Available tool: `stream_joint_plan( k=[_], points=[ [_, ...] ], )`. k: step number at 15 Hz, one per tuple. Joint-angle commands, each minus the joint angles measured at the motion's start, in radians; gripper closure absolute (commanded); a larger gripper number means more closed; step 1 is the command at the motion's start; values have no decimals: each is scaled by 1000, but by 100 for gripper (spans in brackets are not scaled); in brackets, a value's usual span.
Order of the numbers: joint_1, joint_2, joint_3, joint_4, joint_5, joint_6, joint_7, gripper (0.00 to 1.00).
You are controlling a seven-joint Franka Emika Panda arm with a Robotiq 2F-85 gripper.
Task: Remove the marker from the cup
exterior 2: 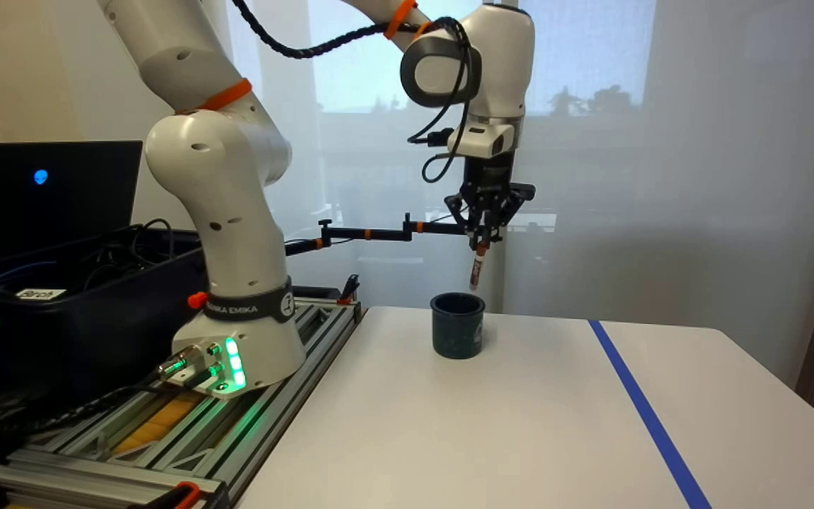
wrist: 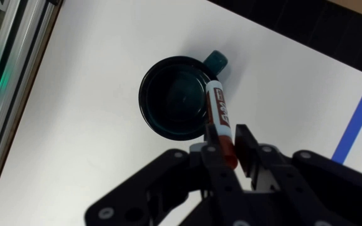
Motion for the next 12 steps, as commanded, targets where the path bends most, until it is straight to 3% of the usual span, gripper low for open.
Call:
stream_joint_plan(
  k=[1,6,12],
  points=[
    [-25,-162,-38,-20,28,-79,-29,95],
    [-116,-231,-83,-14,9,-53,-24,95],
    [-176,-121,-141,-5,33,12,-99,95]
  ],
)
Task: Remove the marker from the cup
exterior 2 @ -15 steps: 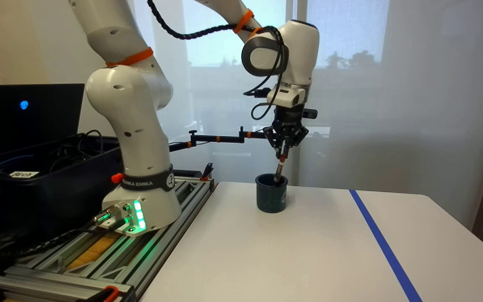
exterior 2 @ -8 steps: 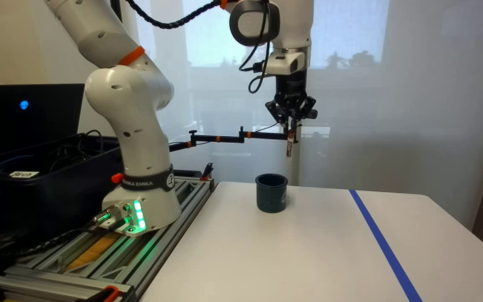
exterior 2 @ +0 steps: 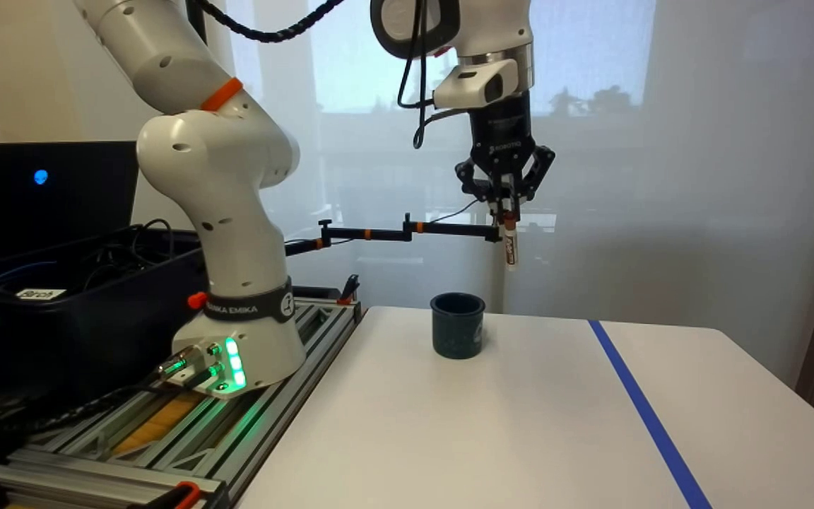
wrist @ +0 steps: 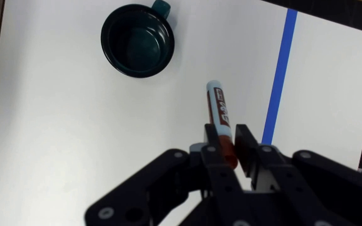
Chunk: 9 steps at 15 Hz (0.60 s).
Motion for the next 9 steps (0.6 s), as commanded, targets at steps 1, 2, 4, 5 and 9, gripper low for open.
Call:
stream_joint_plan(
  k=[1,2,4,5,9],
  points=[
    [-25,81,-27,-1,32,61,-68,95],
    [-25,107,-36,-3,37,81,-92,95],
    [-26,162,-47,-5,44,128,-132,95],
    [-25,188,-52,-5,51,147,-149,95],
    [-15,296,-67,-7,86,233,-232,95]
  ],
)
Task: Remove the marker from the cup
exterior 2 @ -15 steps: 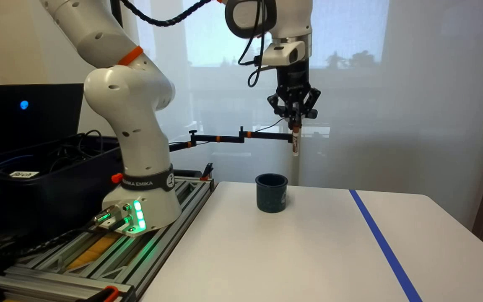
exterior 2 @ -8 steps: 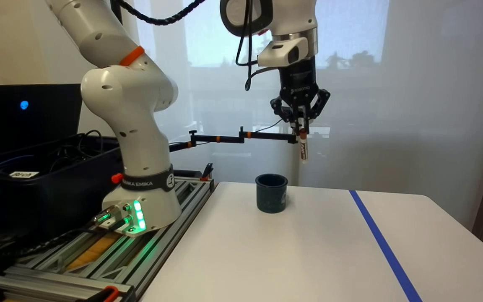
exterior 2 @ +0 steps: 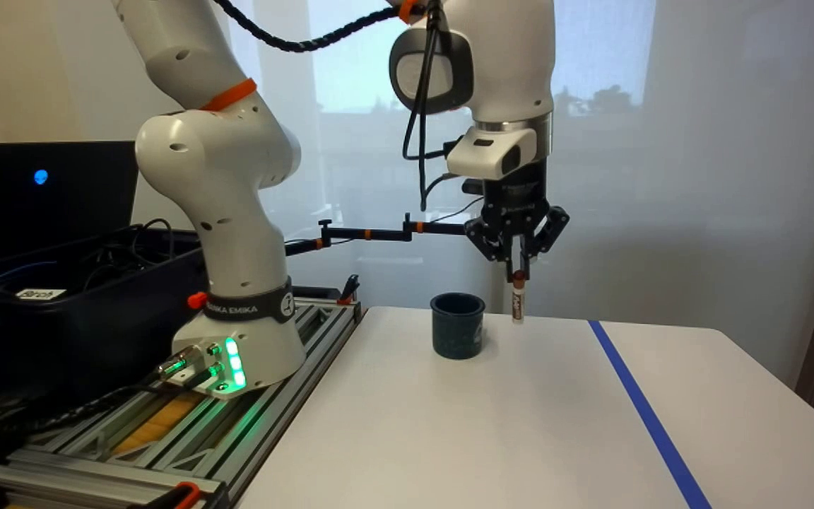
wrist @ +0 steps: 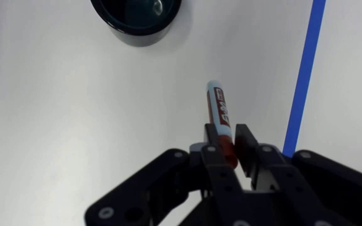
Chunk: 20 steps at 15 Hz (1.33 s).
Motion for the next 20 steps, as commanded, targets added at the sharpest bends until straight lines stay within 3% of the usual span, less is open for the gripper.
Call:
stream_joint_plan(
  k=[1,12,20],
  points=[
    [9,90,-13,1,62,76,-98,95],
    [3,290,-22,1,154,200,-254,95],
    [-3,384,-17,2,176,246,-292,95]
  ],
)
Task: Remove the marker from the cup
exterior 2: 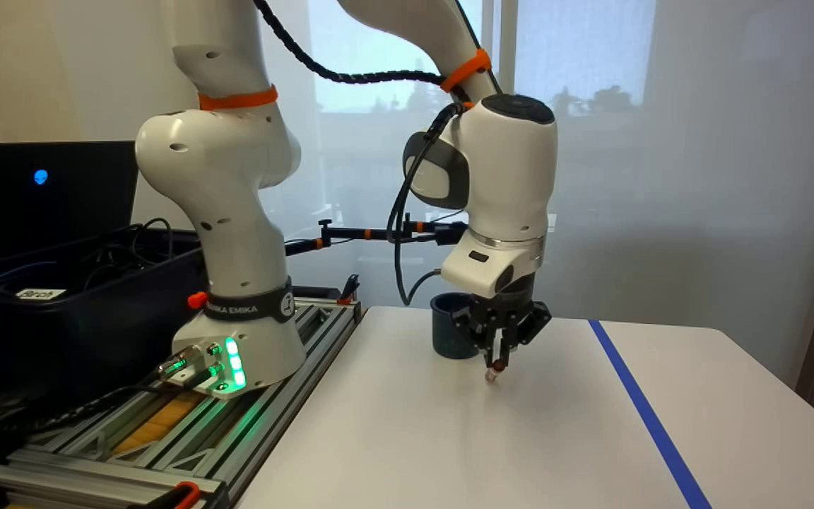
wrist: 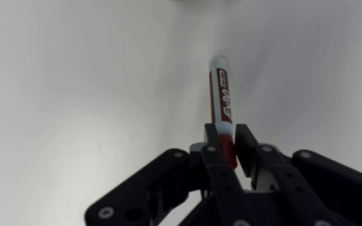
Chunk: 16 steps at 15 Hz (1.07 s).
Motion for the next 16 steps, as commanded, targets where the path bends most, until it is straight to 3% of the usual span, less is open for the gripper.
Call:
stream_joint_plan(
  k=[1,8,9,10,12,16],
  points=[
    [-3,39,5,0,33,40,-35,95],
    [-1,64,7,3,19,55,-20,95],
    [1,63,8,4,11,55,-12,90],
    [2,61,9,4,12,57,-10,56],
    [6,49,13,6,3,57,-2,55],
    [18,-24,30,-33,-7,62,16,26]
  ],
)
